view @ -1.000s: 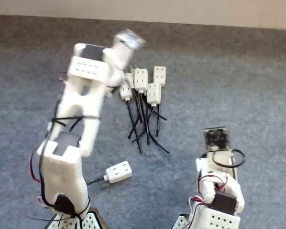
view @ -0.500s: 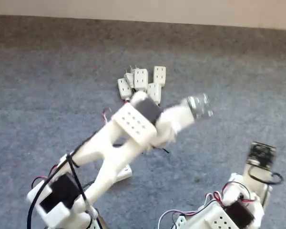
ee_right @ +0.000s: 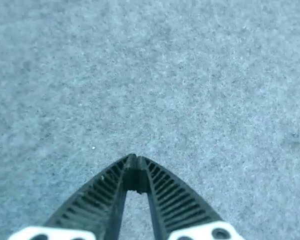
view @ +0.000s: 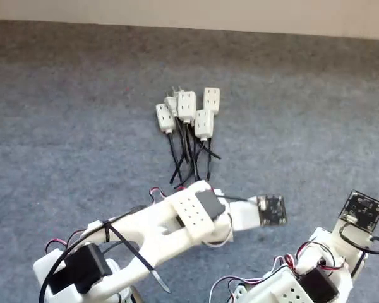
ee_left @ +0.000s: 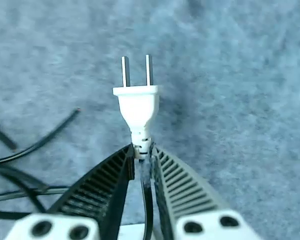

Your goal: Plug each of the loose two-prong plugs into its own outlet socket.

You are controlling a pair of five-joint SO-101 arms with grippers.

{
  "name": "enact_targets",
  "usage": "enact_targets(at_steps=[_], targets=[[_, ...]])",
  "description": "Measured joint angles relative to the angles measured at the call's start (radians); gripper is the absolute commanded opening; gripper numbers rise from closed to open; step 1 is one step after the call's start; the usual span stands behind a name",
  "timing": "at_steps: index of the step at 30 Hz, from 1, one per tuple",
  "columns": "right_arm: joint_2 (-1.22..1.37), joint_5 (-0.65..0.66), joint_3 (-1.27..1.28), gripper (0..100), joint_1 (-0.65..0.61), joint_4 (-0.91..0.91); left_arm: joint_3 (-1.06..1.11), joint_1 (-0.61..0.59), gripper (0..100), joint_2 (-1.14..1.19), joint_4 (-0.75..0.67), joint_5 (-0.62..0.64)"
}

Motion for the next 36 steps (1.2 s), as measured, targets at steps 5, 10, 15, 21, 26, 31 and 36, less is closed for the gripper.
enact_targets(at_steps=[5,10,15,21,26,31,36], targets=[[0.000,0.000,0.000,0.9,-0.008,0.000,0.026,0.017,24,-0.012,-0.012,0.071],[0.000,0.040,0.000,0.9,-0.008,0.008,-0.049,-0.052,24,-0.015,0.051,0.084],[0.000,0.052,0.000,5.0,-0.020,0.009,-0.259,-0.180,24,-0.015,0.199,0.087],[0.000,0.052,0.000,11.5,-0.146,0.009,-0.499,-0.526,24,-0.015,0.287,0.236],[0.017,0.044,-0.035,11.5,-0.298,-0.028,-0.417,-0.908,24,-0.015,0.282,0.451],[0.262,-0.038,-0.241,11.5,-0.450,-0.015,-0.181,-1.033,24,-0.015,0.133,0.454],[0.680,-0.057,-0.565,11.5,-0.680,0.124,-0.041,-1.071,24,-0.051,0.049,0.454]])
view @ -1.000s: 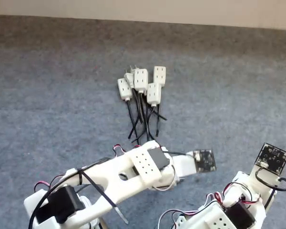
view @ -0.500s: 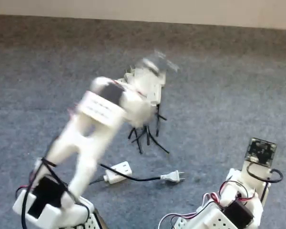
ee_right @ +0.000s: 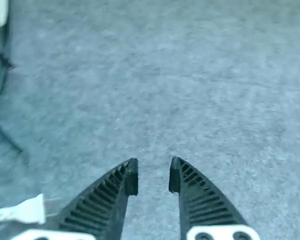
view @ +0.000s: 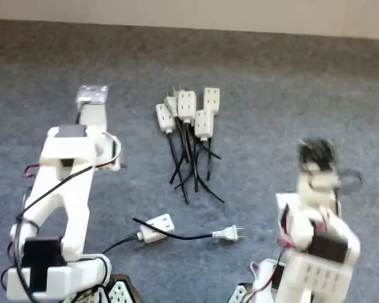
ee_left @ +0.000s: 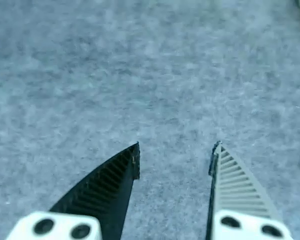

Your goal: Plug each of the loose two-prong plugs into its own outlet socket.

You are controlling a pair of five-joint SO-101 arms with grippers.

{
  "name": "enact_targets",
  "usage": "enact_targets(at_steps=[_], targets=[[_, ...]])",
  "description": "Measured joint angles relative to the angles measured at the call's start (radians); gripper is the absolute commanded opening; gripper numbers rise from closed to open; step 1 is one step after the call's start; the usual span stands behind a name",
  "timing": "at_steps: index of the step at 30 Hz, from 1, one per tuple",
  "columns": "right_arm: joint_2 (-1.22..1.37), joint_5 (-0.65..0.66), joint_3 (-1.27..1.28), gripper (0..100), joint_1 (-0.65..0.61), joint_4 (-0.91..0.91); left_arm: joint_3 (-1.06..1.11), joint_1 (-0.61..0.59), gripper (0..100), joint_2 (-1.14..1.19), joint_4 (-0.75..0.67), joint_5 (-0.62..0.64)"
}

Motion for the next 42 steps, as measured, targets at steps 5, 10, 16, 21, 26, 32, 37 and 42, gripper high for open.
enact_targets(at_steps=[5,10,16,21,26,32,37,42], targets=[[0.385,0.000,-0.155,11.5,-0.284,0.074,0.143,-0.100,24,-0.075,-0.061,-0.068],[0.473,0.161,-0.160,11.5,-0.482,0.080,0.390,-0.193,24,-0.164,-0.184,-0.236],[0.450,0.361,-0.072,11.5,-0.647,0.012,0.577,-0.215,24,-0.318,-0.321,-0.353],[0.400,0.420,0.157,11.5,-0.753,-0.176,0.614,-0.215,24,-0.356,-0.350,-0.361],[0.308,0.471,0.361,11.9,-0.761,-0.341,0.617,-0.215,24,-0.356,-0.353,-0.364],[0.175,0.476,0.391,11.9,-0.761,-0.264,0.617,-0.215,24,-0.356,-0.353,-0.364],[0.066,0.551,0.423,12.1,-0.761,-0.247,0.617,-0.215,24,-0.356,-0.353,-0.364],[0.002,0.641,0.525,22.8,-0.717,-0.272,0.617,-0.215,24,-0.356,-0.353,-0.364]])
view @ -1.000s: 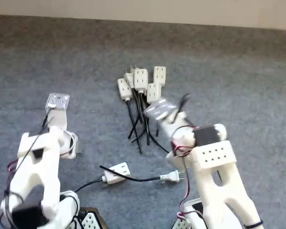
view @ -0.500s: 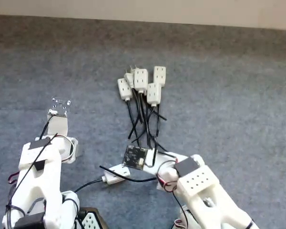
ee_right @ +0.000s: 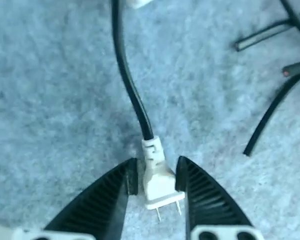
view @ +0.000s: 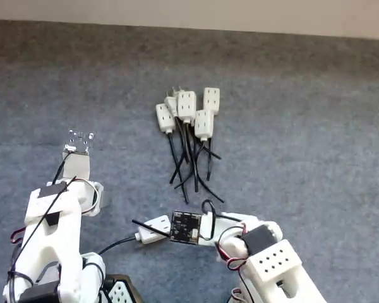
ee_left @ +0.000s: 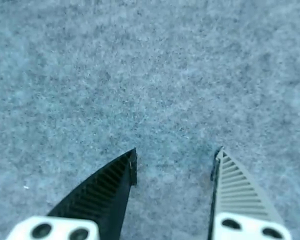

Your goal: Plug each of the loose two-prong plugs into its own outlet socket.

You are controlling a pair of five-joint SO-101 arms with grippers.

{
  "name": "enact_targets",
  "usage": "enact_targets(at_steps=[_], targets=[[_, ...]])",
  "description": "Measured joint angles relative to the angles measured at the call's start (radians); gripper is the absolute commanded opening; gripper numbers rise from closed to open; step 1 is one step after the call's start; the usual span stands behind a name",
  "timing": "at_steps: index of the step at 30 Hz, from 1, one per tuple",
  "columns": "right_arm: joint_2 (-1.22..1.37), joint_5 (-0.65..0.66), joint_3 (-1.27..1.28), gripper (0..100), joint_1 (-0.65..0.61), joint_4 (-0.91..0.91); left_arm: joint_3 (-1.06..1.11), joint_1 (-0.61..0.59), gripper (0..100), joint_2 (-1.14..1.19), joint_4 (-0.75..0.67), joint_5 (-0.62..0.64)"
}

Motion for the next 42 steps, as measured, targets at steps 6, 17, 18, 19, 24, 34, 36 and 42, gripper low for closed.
enact_targets(at_steps=[6,17,18,19,24,34,36,42], targets=[[-0.008,0.014,0.009,24.5,0.034,-0.060,0.015,0.000,24,-0.009,-0.012,0.000],[-0.017,0.014,0.084,18.0,-0.127,-0.064,0.017,0.000,24,-0.011,-0.018,0.000],[-0.018,0.014,0.091,18.0,-0.135,-0.064,0.017,0.000,24,-0.011,-0.018,0.000],[-0.018,0.014,0.092,18.0,-0.138,-0.066,0.017,0.000,24,-0.011,-0.018,0.000],[-0.018,0.014,0.094,18.0,-0.135,-0.066,0.017,0.000,24,-0.011,-0.018,0.000],[-0.020,0.063,0.094,1.0,-0.118,-0.066,0.017,0.000,24,-0.011,-0.018,0.000],[-0.021,0.069,0.083,0.8,-0.115,-0.026,0.018,0.000,24,-0.011,-0.020,0.000],[-0.028,0.068,0.000,0.8,-0.117,0.109,0.018,0.000,24,-0.009,-0.020,0.000]])
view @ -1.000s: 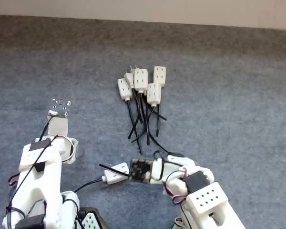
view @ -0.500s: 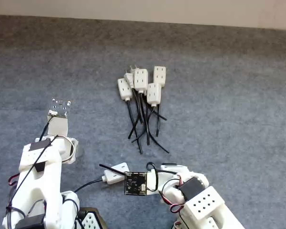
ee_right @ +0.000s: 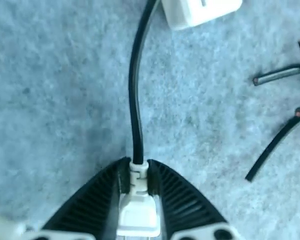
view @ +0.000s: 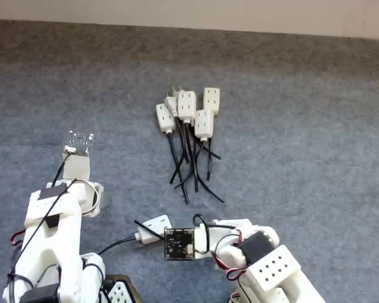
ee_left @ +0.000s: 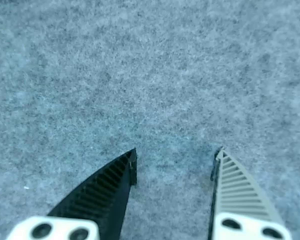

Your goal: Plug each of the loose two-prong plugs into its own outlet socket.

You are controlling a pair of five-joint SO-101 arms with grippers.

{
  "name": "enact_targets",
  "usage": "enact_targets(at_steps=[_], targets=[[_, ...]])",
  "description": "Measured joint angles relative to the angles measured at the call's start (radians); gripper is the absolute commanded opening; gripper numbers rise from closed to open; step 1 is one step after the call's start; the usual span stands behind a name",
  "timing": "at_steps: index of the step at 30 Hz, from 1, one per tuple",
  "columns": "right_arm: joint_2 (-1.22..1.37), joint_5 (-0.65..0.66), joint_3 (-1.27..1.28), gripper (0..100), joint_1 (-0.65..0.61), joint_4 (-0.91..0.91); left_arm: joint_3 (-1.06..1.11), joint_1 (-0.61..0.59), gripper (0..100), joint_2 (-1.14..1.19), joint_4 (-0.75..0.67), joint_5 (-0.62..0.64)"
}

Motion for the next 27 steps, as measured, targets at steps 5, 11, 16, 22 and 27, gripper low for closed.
enact_targets(at_steps=[5,11,16,22,27], targets=[[0.002,0.003,-0.120,0.8,0.003,0.144,0.000,0.000,24,0.000,-0.002,0.000],[0.002,-0.025,-0.063,0.6,0.003,0.080,0.000,0.000,24,0.000,-0.002,0.000],[0.014,-0.239,-0.044,0.6,0.035,-0.035,0.000,0.000,24,0.000,-0.002,0.000],[0.014,-0.535,-0.229,0.6,0.164,-0.123,-0.003,0.029,24,0.003,-0.002,0.000],[0.014,-0.755,-0.439,0.6,0.241,-0.178,-0.100,0.034,25,0.003,-0.002,-0.003]])
